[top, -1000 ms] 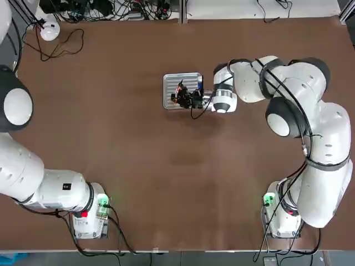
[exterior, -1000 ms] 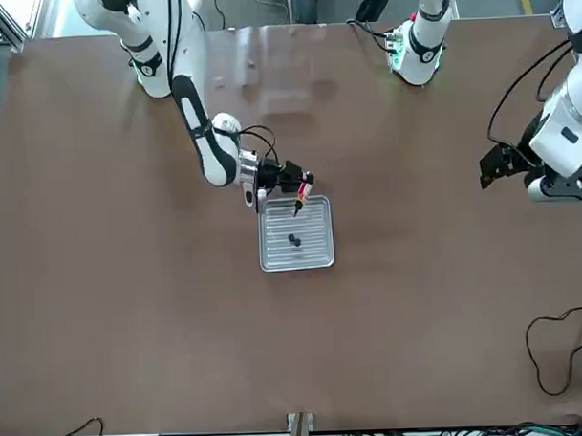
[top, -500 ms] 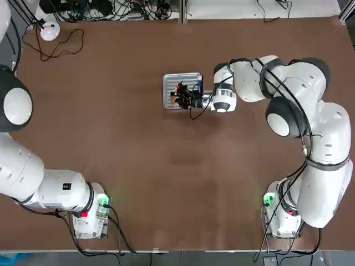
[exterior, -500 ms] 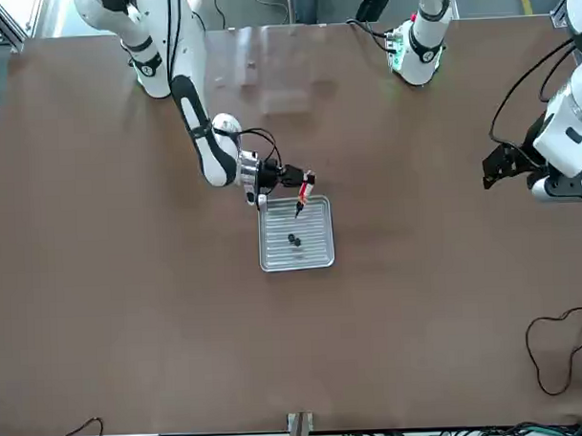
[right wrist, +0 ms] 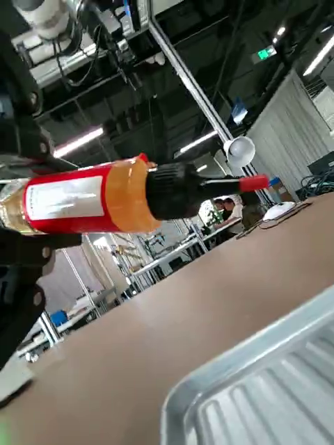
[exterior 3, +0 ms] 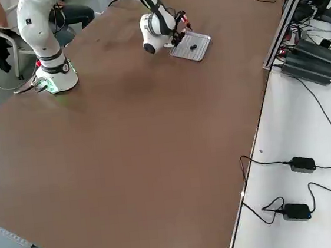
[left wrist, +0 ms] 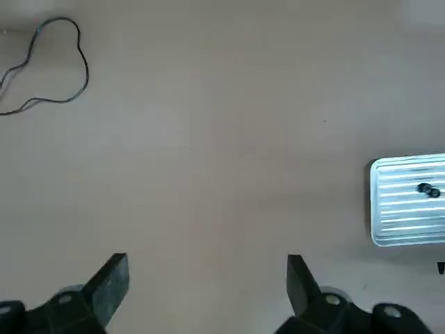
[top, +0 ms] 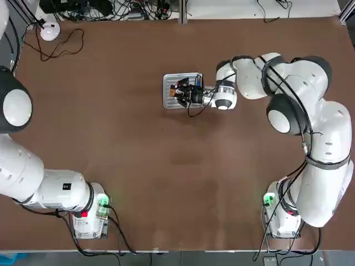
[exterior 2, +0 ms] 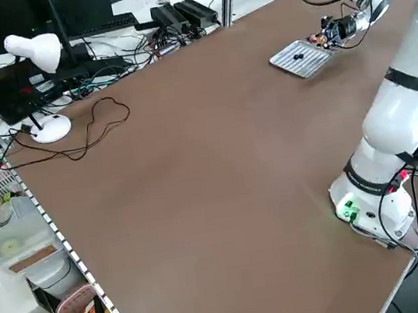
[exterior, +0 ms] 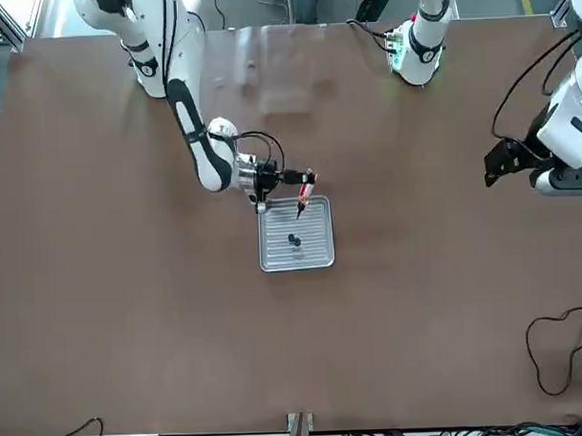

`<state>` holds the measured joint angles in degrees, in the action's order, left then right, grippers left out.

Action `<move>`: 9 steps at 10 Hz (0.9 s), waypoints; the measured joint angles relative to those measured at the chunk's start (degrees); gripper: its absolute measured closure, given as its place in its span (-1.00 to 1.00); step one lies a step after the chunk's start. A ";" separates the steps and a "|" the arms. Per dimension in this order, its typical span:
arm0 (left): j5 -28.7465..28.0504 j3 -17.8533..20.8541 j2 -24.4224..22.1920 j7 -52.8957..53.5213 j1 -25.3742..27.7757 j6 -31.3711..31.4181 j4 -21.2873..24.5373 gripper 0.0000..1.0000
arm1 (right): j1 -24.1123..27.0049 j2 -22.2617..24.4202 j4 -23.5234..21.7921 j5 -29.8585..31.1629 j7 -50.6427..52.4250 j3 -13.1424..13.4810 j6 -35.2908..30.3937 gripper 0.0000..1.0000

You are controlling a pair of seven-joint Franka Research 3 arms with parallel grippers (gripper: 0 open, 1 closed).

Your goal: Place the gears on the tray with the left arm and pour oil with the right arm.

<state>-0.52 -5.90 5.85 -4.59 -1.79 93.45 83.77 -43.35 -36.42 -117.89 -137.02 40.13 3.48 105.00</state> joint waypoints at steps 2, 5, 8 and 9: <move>1.83 0.20 -0.04 -0.01 0.32 -0.88 0.00 -1.00 | 0.68 0.00 0.00 0.00 -3.17 0.00 -0.28 0.30; 2.84 0.48 -0.03 -0.14 1.32 -5.36 0.07 -1.00 | 0.70 -0.01 -0.01 0.00 -3.73 -0.02 -0.28 0.30; 3.82 0.54 0.38 -0.13 3.86 -5.99 0.16 -1.00 | 0.68 -0.01 -0.01 0.26 2.29 -0.02 -0.08 0.30; 3.82 0.54 0.49 -0.13 3.96 -5.99 0.16 -1.00 | 0.68 0.00 0.00 1.20 6.87 0.05 0.57 0.30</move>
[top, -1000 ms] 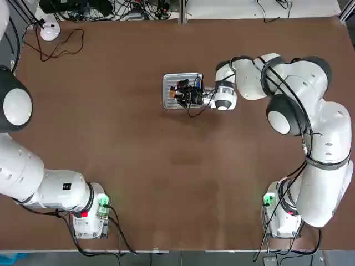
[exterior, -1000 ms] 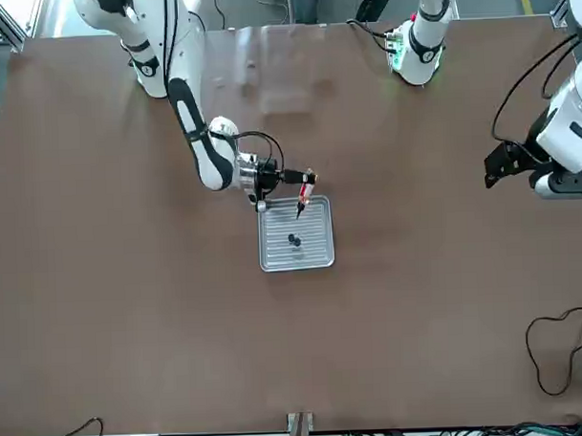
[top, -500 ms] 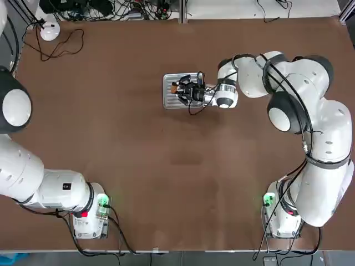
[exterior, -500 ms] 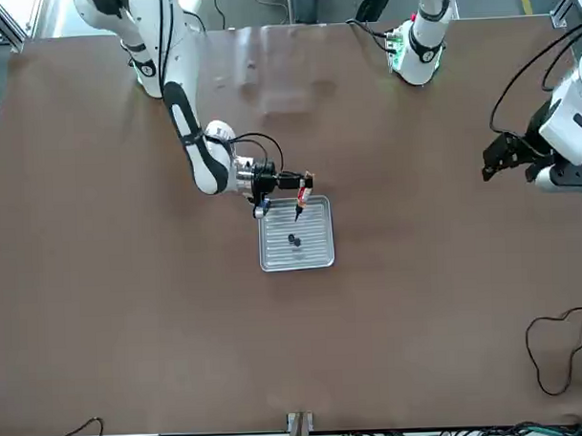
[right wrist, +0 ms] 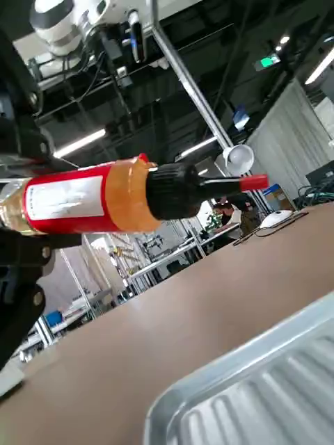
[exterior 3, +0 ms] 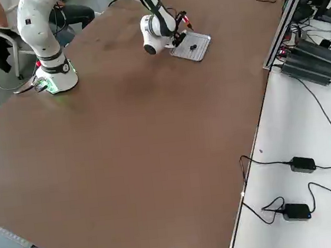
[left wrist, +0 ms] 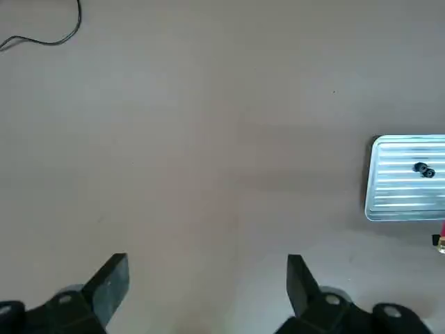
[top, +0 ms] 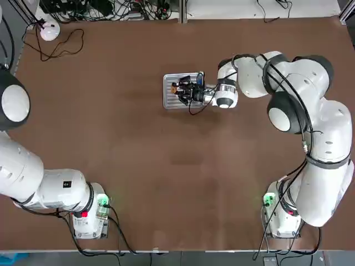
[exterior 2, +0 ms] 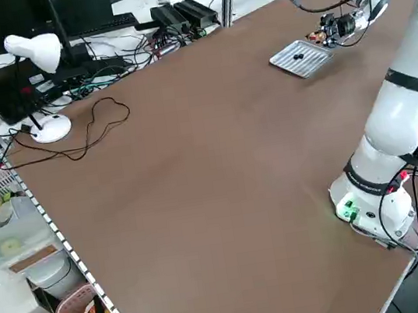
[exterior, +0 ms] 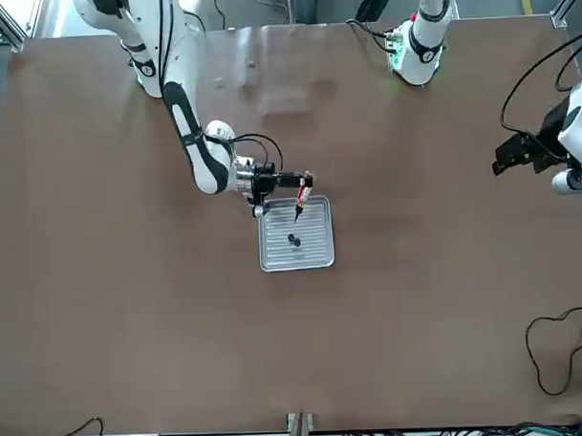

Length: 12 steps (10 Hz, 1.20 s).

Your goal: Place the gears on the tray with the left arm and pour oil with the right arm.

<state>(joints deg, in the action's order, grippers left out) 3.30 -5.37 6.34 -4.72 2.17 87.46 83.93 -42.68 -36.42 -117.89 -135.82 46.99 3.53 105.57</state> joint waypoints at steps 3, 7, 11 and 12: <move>0.00 -0.01 0.03 0.00 0.00 0.00 0.00 -1.00 | 0.03 0.04 0.99 3.35 17.55 0.62 4.23 0.30; 0.00 -0.01 0.12 0.00 0.00 0.04 0.00 -1.00 | 0.82 0.35 2.79 5.64 45.66 1.51 5.06 0.30; 0.00 -0.03 0.12 0.01 -0.01 0.20 0.00 -1.00 | 2.56 0.35 2.66 5.66 74.20 1.57 5.13 0.30; 0.00 -0.03 0.12 0.01 -0.01 0.31 -0.01 -1.00 | 2.97 0.34 2.51 5.67 79.34 1.58 5.14 0.30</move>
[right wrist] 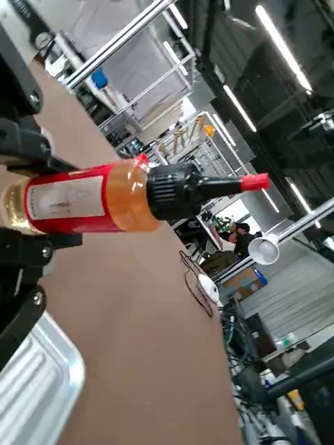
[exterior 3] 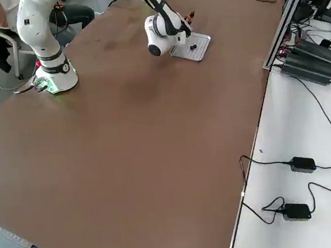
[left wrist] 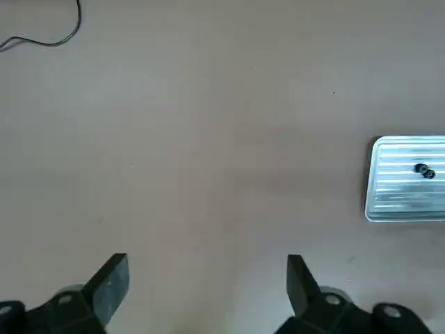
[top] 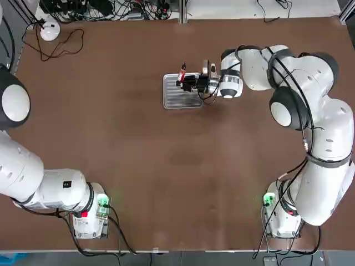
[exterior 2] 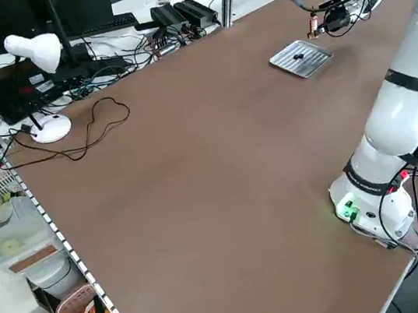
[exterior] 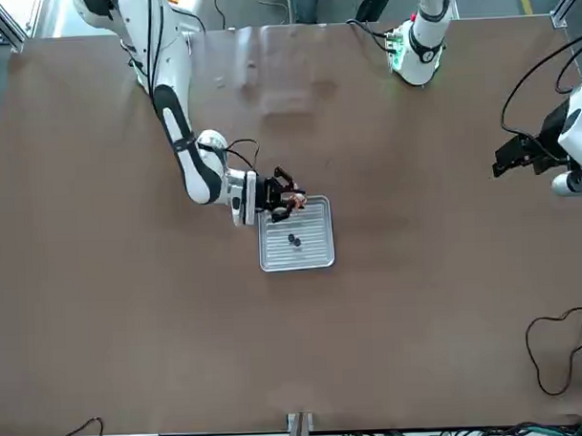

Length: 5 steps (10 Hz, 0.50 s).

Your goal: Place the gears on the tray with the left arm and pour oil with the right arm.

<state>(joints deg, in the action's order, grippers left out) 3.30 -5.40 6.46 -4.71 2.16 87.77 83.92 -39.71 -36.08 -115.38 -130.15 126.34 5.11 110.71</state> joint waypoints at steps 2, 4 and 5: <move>0.00 -0.01 0.00 0.00 -0.01 0.09 -0.01 -1.00 | 1.33 -0.01 -0.40 0.01 11.73 0.04 0.09 0.30; 0.00 -0.03 0.00 0.00 -0.02 0.10 -0.01 -1.00 | 2.44 -0.01 -1.32 0.01 17.97 0.04 0.10 0.30; 0.00 -0.05 0.00 0.00 -0.02 0.10 -0.01 -1.00 | 2.74 -0.01 -1.96 0.01 18.78 0.05 0.19 0.30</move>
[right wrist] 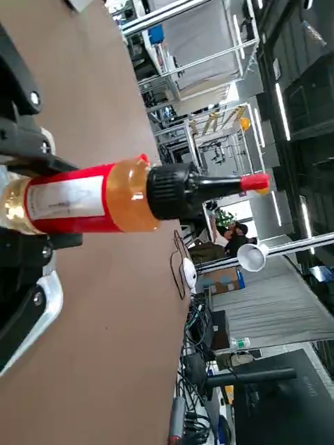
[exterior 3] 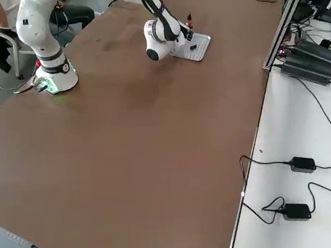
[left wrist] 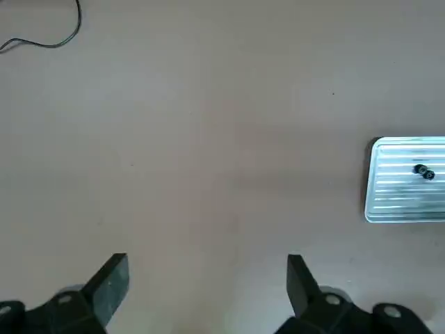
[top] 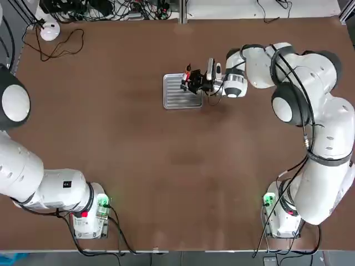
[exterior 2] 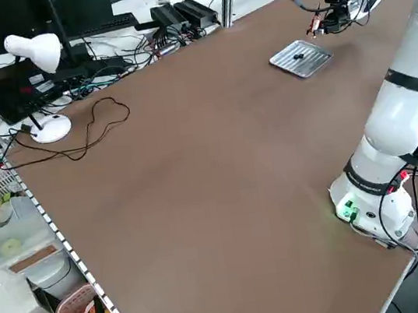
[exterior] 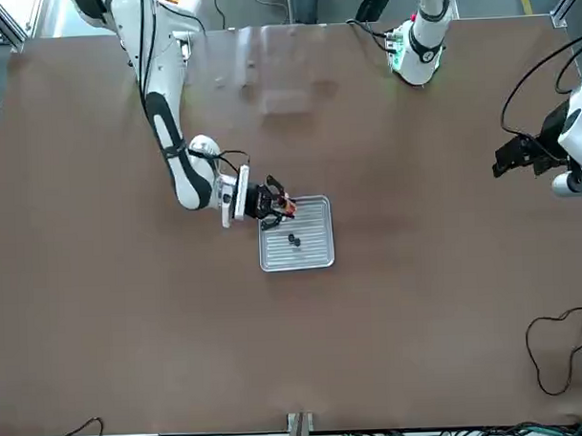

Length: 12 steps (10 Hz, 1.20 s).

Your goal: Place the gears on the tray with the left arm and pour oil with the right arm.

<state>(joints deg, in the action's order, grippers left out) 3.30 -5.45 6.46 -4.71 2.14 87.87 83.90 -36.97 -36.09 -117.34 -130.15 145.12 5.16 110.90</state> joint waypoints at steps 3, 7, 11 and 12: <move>0.00 -0.07 0.00 0.00 -0.01 0.00 -0.02 -1.00 | 0.63 0.29 -2.04 0.00 0.84 0.09 0.97 0.30; 0.00 -0.13 0.00 0.01 -0.05 0.03 -0.07 -1.00 | 5.45 3.38 -5.86 6.63 1.29 0.47 2.99 0.30; 0.00 -0.20 0.00 0.01 -0.09 0.03 -0.11 -1.00 | 14.64 5.09 -8.24 19.42 2.40 0.53 1.23 0.30; 0.00 -0.23 0.00 0.01 -0.11 0.03 -0.11 -1.00 | 17.57 5.21 -8.60 23.74 2.72 0.55 -0.32 0.30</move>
<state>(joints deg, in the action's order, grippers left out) 3.30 -5.68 6.46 -4.69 2.03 87.91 83.80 -19.40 -30.88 -125.94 -106.41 147.85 5.71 110.57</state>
